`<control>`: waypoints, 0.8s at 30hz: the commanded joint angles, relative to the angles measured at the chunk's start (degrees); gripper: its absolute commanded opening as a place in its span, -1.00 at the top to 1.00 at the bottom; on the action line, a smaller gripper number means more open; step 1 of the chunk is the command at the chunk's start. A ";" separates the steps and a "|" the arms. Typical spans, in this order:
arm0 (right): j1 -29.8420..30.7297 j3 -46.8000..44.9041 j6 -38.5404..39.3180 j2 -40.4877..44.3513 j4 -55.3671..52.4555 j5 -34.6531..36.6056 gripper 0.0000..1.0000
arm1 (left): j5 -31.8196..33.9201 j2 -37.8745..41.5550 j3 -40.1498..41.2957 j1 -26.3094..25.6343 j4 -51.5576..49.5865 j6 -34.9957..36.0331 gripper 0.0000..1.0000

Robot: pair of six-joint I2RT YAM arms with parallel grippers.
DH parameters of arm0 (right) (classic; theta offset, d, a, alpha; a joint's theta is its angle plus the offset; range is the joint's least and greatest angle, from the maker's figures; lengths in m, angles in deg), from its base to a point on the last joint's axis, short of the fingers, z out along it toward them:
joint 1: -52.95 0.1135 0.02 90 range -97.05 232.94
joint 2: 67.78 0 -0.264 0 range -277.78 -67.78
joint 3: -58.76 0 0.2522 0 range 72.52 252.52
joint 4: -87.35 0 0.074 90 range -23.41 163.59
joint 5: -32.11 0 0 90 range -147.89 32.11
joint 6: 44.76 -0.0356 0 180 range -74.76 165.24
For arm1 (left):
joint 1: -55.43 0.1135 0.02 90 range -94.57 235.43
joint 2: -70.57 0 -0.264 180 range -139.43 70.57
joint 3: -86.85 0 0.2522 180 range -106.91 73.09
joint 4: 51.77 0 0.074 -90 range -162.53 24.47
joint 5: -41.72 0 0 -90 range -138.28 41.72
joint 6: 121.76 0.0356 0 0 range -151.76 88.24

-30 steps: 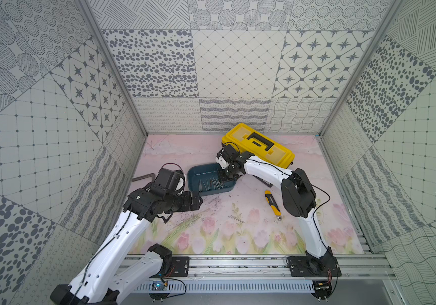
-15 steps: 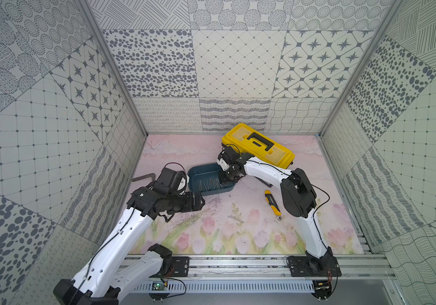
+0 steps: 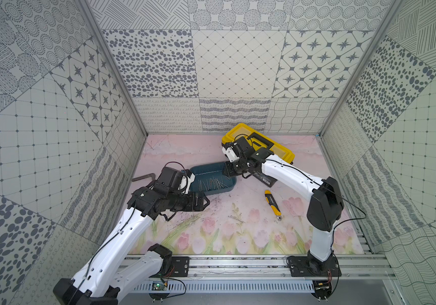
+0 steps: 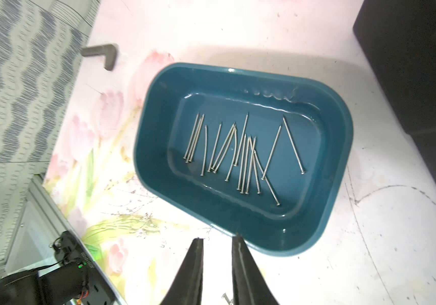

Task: Put the nails on the desktop into the storage box
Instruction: Place the nail in the storage box, then pick up the nail from the center of the board.

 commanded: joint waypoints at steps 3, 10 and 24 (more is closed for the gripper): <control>-0.25 -7.95 -1.93 10.37 1.30 1.92 0.49 | -3.27 -3.79 -3.35 -5.20 3.58 13.07 -0.99; -0.42 -21.43 -4.99 26.11 1.33 4.36 0.44 | -1.09 -10.57 -6.14 -13.77 1.91 27.11 -0.97; -0.57 -39.32 -13.24 47.47 -2.13 7.18 0.42 | 2.95 -21.12 -2.21 -23.82 7.47 64.57 -0.86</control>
